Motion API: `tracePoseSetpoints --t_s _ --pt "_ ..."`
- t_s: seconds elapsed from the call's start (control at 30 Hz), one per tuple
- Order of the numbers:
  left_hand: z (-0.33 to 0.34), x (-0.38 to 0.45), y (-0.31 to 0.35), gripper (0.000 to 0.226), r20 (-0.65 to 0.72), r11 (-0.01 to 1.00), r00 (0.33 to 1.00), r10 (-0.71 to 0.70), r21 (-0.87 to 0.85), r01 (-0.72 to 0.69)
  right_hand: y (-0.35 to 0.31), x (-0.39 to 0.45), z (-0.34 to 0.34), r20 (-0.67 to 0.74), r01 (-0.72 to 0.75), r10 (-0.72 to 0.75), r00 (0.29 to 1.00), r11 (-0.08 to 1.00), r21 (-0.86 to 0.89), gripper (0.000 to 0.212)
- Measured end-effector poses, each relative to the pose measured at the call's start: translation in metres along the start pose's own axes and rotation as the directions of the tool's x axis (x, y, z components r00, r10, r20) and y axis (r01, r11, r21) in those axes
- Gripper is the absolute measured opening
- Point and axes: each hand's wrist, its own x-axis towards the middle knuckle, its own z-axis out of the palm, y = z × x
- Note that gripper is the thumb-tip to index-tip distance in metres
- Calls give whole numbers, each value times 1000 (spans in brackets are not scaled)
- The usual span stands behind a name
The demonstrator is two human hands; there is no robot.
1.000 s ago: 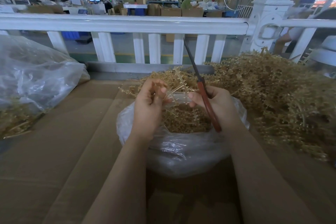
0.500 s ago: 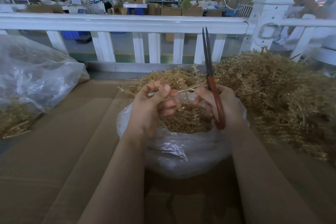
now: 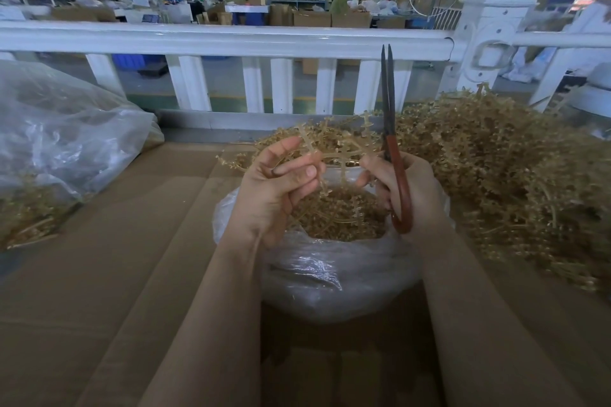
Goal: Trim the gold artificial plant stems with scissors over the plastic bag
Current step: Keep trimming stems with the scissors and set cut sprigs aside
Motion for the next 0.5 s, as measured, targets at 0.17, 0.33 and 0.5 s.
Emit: tracePoseSetpoints --t_s 0.17,0.33,0.5 --pt "-1 0 1 50 -4 1000 1000 -6 0 6 0 0 0 -1 5 -5 1000 1000 8 17" --pt "-1 -1 -1 50 -41 999 998 -53 2 53 -3 -1 1 -1 -4 4 1000 1000 -9 24" --pt "3 -3 -1 63 -32 992 996 -88 86 90 -6 -4 4 9 8 -8 1000 1000 -19 26"
